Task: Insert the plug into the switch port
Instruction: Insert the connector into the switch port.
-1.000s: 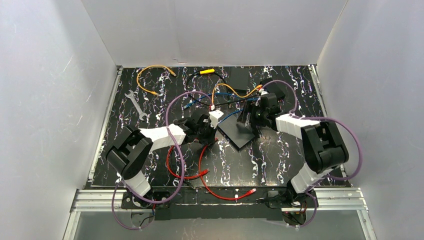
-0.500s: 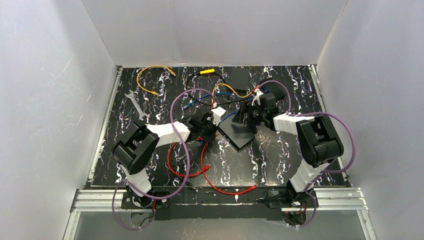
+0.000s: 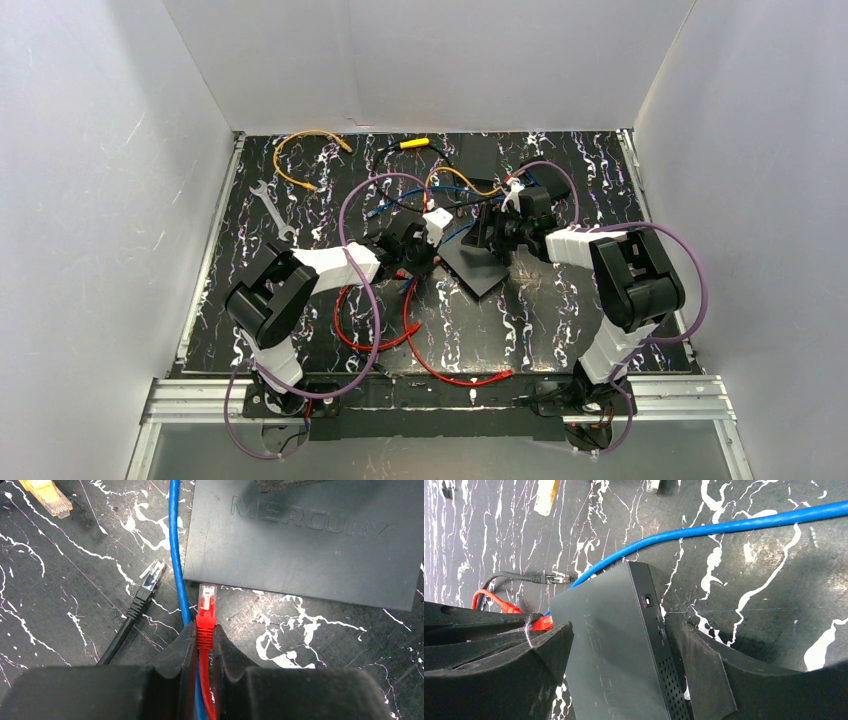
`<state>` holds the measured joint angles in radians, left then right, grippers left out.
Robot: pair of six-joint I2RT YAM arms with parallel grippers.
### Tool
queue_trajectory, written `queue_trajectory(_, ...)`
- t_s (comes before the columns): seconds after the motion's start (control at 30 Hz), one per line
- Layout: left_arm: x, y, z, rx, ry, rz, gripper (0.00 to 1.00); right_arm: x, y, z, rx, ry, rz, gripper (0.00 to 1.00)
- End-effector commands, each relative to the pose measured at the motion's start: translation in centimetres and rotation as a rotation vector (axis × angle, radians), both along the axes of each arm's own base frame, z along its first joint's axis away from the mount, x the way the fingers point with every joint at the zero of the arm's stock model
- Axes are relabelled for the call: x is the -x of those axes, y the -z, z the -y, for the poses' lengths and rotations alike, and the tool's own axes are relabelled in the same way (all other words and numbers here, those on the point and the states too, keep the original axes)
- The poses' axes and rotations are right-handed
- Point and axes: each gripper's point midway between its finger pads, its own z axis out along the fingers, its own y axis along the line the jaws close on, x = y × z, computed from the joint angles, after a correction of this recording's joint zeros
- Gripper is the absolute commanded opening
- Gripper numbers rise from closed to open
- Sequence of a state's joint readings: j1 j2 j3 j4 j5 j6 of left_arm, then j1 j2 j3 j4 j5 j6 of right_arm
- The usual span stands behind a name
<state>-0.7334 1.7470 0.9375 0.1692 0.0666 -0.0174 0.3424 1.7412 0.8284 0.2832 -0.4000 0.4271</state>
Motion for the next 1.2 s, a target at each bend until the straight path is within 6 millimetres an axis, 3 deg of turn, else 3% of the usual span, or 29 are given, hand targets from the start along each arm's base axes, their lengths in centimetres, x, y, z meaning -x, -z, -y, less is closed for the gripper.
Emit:
queue_trajectory(0.0,-1.1,-0.8,0.4,0.011,-0.009,0.048,0.0,1.5,2.3,0.4,0.027,-0.015,-0.074,0.86)
queue_trajectory(0.63,-2.2,0.0,0.0,-0.019,-0.065,0.062,0.0,1.8,2.0,-0.1,0.004,-0.044,-0.077,0.86)
queue_trajectory(1.17,-1.5,-2.8,1.8,0.084,0.049,0.117,0.0,2.0,2.0,-0.5,-0.004,-0.063,-0.079,0.86)
